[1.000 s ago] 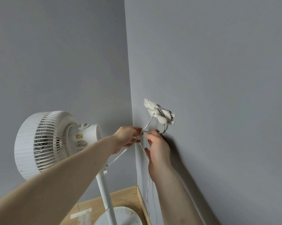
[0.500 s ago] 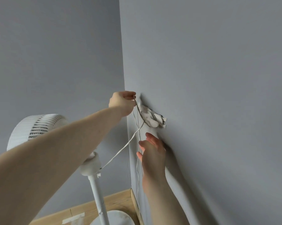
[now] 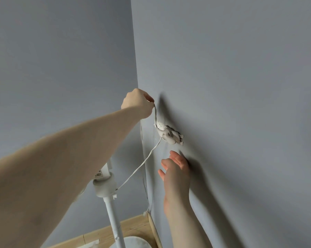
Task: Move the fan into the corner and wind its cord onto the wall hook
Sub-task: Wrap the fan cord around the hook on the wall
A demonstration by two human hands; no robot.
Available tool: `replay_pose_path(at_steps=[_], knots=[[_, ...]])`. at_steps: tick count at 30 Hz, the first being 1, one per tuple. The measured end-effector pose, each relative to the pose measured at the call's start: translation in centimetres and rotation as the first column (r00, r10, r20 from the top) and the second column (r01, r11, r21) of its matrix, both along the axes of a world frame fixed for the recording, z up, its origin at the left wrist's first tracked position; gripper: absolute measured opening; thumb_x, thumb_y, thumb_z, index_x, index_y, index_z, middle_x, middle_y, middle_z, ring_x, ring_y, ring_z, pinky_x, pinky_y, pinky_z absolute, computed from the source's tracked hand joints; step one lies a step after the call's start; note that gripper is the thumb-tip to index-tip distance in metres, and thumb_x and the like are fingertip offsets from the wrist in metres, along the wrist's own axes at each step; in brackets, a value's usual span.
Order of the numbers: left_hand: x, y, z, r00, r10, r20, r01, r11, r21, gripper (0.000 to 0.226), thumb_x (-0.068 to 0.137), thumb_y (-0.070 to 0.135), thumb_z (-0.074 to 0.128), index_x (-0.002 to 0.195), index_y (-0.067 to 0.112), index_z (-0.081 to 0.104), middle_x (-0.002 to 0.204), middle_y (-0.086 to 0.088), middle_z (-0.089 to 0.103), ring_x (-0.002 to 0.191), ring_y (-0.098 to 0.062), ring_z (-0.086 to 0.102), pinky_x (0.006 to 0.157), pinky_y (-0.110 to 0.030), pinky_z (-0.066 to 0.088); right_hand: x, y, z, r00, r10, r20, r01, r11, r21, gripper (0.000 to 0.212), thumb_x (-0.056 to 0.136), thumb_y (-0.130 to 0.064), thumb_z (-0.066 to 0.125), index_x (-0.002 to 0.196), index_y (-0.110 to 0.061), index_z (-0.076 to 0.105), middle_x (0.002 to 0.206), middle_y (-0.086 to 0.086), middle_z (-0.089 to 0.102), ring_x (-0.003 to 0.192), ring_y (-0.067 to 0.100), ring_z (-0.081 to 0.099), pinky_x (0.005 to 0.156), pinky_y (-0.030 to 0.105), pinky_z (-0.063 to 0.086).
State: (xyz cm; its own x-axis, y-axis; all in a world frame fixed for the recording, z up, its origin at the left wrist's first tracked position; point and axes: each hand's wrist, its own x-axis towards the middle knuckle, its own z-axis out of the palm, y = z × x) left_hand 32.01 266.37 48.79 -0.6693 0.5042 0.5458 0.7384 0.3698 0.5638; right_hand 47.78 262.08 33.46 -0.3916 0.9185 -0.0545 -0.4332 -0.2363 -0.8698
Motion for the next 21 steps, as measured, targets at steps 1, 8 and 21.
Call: replay_pose_path(at_steps=[1,8,21], knots=[[0.5,0.2,0.2,0.999,-0.015,-0.029,0.014,1.0,-0.015,0.019,0.085,0.025,0.066,0.095,0.036,0.078,0.094,0.005,0.073,0.086,-0.022,0.07,0.07,-0.027,0.052,0.1,-0.1,0.0,1.0,-0.001,-0.003,0.001,1.0,-0.001,0.037,0.09,-0.009,0.057,0.117,-0.034,0.062,0.128,-0.013,0.06,0.094,0.005,0.066,0.098,0.037,0.053],[0.6,-0.2,2.1,0.997,0.043,-0.07,-0.044,0.999,-0.01,0.021,0.084,0.019,0.065,0.093,0.032,0.079,0.094,0.003,0.074,0.086,-0.025,0.07,0.072,-0.03,0.055,0.7,-0.4,0.4,0.999,0.006,-0.052,-0.007,1.0,-0.022,0.036,0.094,-0.008,0.054,0.124,-0.027,0.062,0.134,-0.004,0.061,0.108,0.01,0.066,0.103,0.038,0.052],[-0.1,-0.5,2.0,0.997,-0.006,0.074,0.021,0.979,-0.202,0.024,0.073,0.037,0.08,0.085,0.018,0.071,0.073,0.001,0.066,0.059,-0.023,0.064,0.066,-0.025,0.053,1.0,-0.8,1.0,0.999,-0.037,-0.013,0.038,0.981,0.193,0.038,0.091,-0.008,0.059,0.114,-0.038,0.063,0.125,-0.017,0.06,0.11,0.0,0.061,0.097,0.031,0.053]])
